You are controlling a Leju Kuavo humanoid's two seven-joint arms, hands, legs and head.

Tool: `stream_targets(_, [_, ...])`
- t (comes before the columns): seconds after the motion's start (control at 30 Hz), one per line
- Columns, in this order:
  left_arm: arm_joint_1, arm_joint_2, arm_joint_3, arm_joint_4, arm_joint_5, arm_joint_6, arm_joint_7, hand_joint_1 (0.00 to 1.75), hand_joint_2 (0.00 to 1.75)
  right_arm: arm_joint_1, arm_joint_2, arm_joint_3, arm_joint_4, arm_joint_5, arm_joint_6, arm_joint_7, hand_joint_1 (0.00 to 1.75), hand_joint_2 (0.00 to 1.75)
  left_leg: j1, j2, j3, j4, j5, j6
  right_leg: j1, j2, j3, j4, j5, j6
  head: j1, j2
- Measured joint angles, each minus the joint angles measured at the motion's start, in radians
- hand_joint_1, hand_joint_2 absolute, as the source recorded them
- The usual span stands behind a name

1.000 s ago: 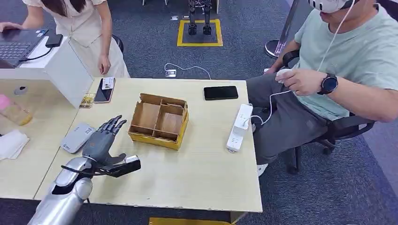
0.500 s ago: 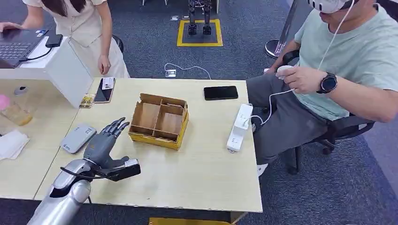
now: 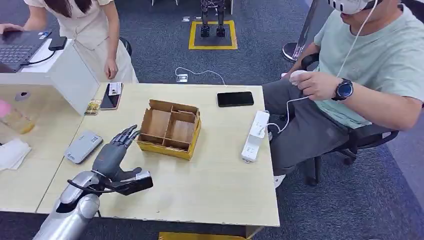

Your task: Pass the card to the sensor for recognition and then transmit it.

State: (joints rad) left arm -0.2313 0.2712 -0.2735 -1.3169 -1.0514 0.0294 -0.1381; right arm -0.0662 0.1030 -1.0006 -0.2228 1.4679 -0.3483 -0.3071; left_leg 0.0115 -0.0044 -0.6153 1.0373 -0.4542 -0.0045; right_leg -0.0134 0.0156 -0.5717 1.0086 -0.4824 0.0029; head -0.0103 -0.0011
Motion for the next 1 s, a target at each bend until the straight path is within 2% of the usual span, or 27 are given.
stream_targets(0.23, [-0.010,-0.054,-0.006,0.001,-0.062,0.058,0.032,0.00,1.75,-0.003,0.000,-0.002,0.000,0.001,0.000,0.000,0.00,1.75,0.000,0.000,0.000,0.000,0.000,0.000,0.000,0.000,0.000,0.000,0.000,0.000,0.000,0.000])
stream_targets(0.6, [-0.018,-0.099,-0.006,0.003,-0.079,0.075,0.038,0.00,1.75,-0.003,0.000,-0.010,0.000,0.002,0.000,0.000,0.00,1.75,0.000,0.000,0.000,0.000,0.000,0.000,0.000,0.000,0.000,0.000,0.000,0.000,0.000,0.000])
stream_targets(0.83, [-0.036,-0.148,-0.006,0.018,-0.177,0.130,0.084,0.00,1.75,-0.003,0.000,-0.015,0.000,0.003,0.000,0.003,0.00,1.75,0.000,0.000,0.000,0.000,0.000,0.000,0.000,0.000,0.000,0.000,0.000,0.000,0.000,0.000])
stream_targets(1.0, [-0.038,-0.169,-0.005,0.031,-0.216,0.149,0.095,0.00,1.75,-0.004,0.000,-0.017,0.000,0.004,0.000,0.000,0.00,1.75,0.000,0.000,0.000,0.000,0.000,0.000,0.000,0.000,0.000,0.000,0.000,0.000,0.000,0.000])
